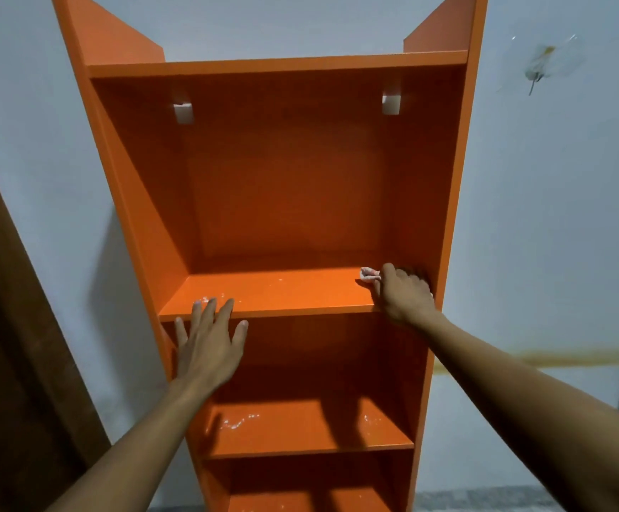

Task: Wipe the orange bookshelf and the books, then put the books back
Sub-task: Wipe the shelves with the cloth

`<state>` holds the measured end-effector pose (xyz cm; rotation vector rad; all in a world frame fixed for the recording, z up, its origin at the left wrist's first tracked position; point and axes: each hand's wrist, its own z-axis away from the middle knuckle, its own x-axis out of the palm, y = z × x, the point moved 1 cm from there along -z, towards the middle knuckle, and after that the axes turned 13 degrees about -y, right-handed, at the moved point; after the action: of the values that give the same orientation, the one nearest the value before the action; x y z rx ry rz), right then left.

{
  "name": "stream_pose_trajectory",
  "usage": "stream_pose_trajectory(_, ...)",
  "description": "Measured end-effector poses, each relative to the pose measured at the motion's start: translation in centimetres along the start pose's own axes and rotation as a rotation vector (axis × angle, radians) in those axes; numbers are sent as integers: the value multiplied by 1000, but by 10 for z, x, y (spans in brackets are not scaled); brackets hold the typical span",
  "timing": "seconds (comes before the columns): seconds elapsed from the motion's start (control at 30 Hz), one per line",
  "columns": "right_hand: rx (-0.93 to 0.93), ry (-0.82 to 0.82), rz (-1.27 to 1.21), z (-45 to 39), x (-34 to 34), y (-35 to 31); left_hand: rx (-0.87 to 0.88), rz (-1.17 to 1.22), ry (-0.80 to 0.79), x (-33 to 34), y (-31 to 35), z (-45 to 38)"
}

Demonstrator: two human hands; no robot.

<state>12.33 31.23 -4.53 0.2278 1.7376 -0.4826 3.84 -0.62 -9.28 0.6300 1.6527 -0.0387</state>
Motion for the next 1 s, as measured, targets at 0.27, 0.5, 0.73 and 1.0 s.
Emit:
stream_pose_trajectory(0.27, -376, -9, -71, 5, 28, -61, 73, -31, 60, 3, -16, 6)
stream_pose_trajectory(0.5, -884, -120, -300, 28, 37, -104, 74, -25, 72, 0, -27, 4)
stream_pose_trajectory(0.73, -873, 18, -486, 36, -21, -93, 69, -5, 72, 1, -31, 5)
stream_pose_trajectory(1.0, -124, -106, -196, -58, -4, -15, 81, 12, 72, 6, -30, 6)
